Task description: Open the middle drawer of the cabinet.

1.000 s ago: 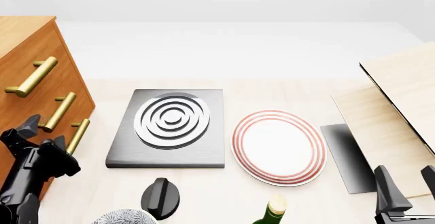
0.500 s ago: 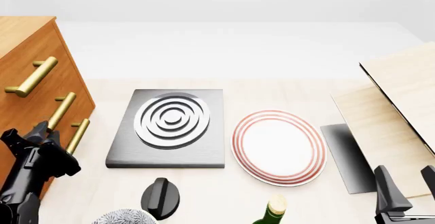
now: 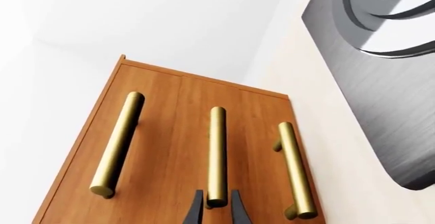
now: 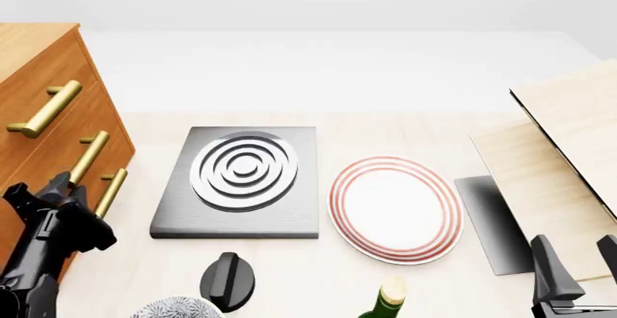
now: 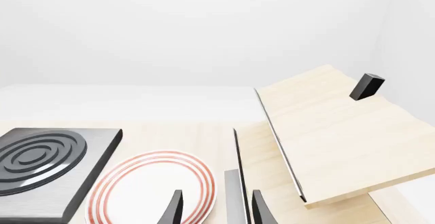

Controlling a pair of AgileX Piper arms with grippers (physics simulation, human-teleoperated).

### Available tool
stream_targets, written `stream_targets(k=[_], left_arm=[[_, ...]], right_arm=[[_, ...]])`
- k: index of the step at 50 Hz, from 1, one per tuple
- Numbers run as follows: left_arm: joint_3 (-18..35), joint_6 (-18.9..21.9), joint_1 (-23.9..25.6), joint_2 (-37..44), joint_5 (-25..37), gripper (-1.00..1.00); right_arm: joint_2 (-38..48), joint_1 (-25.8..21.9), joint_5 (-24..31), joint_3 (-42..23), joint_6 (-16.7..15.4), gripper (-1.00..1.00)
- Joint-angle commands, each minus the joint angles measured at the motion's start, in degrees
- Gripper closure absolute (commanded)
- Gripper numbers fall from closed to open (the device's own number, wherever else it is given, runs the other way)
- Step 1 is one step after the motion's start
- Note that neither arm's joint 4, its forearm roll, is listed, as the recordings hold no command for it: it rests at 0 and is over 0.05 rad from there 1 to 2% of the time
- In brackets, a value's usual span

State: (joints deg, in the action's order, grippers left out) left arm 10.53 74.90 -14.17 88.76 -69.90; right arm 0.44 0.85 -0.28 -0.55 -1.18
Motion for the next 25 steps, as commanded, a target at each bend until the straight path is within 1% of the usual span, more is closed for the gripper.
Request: stream_targets(k=[1,25], left_arm=[[1.04,0.56,2.14,0.00,0.01,1.00],[1.55,2.16,5.21,-0.21,0.01,1.00]], right_arm=[[-0.07,-0.25,0.08,0.12,0.27,-1.00],[-0.07,-0.24,0.08,0.12,0.26,-1.00]])
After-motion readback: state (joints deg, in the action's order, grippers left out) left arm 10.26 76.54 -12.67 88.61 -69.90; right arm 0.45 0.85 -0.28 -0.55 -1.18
